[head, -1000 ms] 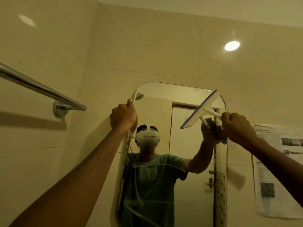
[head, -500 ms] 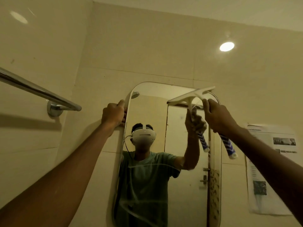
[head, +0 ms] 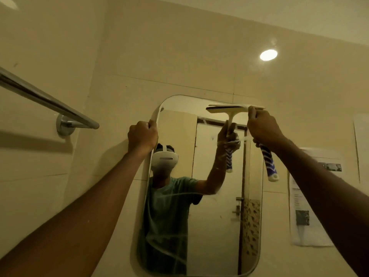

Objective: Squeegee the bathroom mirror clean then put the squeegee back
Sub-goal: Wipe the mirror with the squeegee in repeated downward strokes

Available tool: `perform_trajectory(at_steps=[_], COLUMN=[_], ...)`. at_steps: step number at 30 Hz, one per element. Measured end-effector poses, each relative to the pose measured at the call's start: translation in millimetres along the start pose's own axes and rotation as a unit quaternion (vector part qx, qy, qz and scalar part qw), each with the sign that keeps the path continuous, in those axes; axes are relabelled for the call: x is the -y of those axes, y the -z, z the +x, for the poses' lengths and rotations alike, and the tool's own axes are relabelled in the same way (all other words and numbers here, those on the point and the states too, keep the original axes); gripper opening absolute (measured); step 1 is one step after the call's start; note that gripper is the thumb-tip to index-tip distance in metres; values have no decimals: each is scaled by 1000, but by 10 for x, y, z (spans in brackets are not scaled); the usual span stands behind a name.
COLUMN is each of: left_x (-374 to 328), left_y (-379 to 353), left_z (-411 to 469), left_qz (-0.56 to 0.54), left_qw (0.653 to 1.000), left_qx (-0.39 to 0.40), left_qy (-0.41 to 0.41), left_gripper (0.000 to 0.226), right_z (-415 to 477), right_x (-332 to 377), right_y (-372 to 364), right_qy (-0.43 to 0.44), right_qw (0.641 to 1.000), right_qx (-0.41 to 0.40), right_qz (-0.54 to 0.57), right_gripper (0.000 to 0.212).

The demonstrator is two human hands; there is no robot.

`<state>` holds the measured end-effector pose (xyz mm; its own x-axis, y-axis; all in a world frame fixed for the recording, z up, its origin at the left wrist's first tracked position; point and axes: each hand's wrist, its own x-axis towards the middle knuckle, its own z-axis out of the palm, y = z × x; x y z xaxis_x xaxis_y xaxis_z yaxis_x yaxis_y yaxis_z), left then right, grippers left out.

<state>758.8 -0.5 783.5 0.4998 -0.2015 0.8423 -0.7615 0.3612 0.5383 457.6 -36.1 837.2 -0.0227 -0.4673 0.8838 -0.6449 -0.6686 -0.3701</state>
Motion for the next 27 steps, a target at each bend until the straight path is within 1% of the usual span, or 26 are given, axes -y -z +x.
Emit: perform_trajectory(at_steps=[2,6,8,10,12,15,18,21,24,27], left_x=[14,46,57,68,84,110,105,103,107,83], left_y=[-21,-59,-63,-60,-65,-64,-59,-62,-52,-37], left_z=[0,-4,6,7,-13,-36,-34,-30,-44,-69], left_qz=[-3,-3,-4,-6,-10,-11,-7,-10,-15,-25], left_qw=[1000,1000,1000,1000,999,998,998,998,998,999], left_qx=[-1,-8,-8,-17,-31,-41,-37,-39,-35,-27], left_qy=[2,5,4,-8,-29,-44,-42,-41,-44,-34], left_gripper=[51,48,48,49,51,53,54,54,54,52], right_z=[-94,-809,-1173,-1316,-1137,-510,-167,-430,-1025,-1383], right_x=[-73,-377,-495,-502,-362,-24,126,-79,-418,-486], right_y=[-66,-247,-251,-189,-68,108,131,-14,-238,-276], right_qy=[-16,-73,-108,-132,-128,-103,-85,-69,-116,-134], right_qw=[1000,997,993,989,990,995,996,997,992,988], right_qx=[7,12,42,69,62,6,7,25,35,80], right_qz=[1,21,24,15,14,14,20,12,34,25], right_gripper=[40,51,50,47,46,48,47,41,38,43])
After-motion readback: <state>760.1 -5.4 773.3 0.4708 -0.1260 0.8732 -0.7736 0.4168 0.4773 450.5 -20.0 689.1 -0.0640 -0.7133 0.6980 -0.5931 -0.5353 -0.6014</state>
